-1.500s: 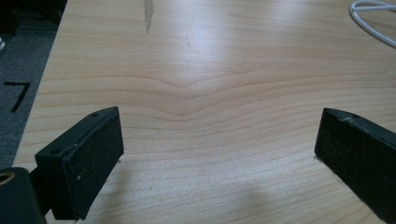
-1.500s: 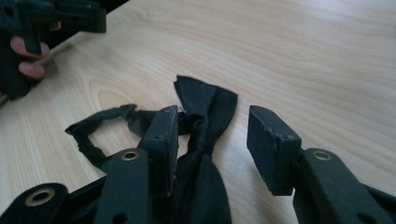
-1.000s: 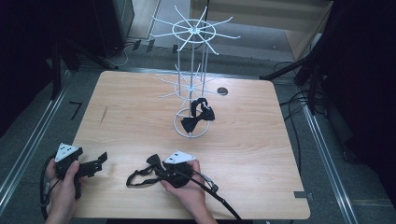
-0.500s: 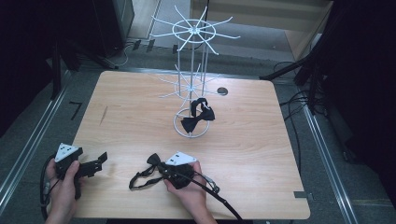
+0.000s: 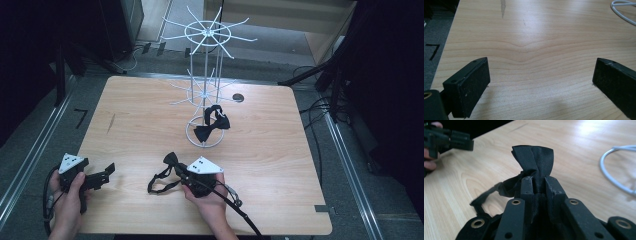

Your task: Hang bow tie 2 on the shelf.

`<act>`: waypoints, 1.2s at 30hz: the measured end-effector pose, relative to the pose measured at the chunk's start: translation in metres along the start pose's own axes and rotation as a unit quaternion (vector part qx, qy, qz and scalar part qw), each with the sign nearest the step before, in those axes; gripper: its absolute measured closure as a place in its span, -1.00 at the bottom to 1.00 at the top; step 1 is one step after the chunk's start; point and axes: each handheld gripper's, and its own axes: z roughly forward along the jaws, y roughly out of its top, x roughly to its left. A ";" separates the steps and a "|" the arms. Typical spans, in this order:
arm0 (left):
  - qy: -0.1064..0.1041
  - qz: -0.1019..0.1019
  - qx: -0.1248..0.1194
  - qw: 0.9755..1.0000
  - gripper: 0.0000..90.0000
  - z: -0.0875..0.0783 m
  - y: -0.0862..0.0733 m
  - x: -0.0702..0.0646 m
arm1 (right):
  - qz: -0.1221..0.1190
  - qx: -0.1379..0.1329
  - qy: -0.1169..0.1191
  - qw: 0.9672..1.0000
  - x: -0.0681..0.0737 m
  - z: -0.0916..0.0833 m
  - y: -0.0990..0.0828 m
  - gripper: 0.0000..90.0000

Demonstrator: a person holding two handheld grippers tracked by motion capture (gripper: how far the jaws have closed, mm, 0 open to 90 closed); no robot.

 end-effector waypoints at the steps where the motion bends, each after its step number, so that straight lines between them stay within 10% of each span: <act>1: 0.000 0.000 0.000 1.000 -0.97 0.000 0.000 0.000 | 0.001 -0.008 -0.003 1.000 -0.002 -0.003 0.003 0.76; 36: -0.002 -0.003 -0.007 1.000 -0.97 0.000 0.000 0.000 | -0.004 -0.089 -0.039 0.995 -0.022 -0.034 0.061 0.75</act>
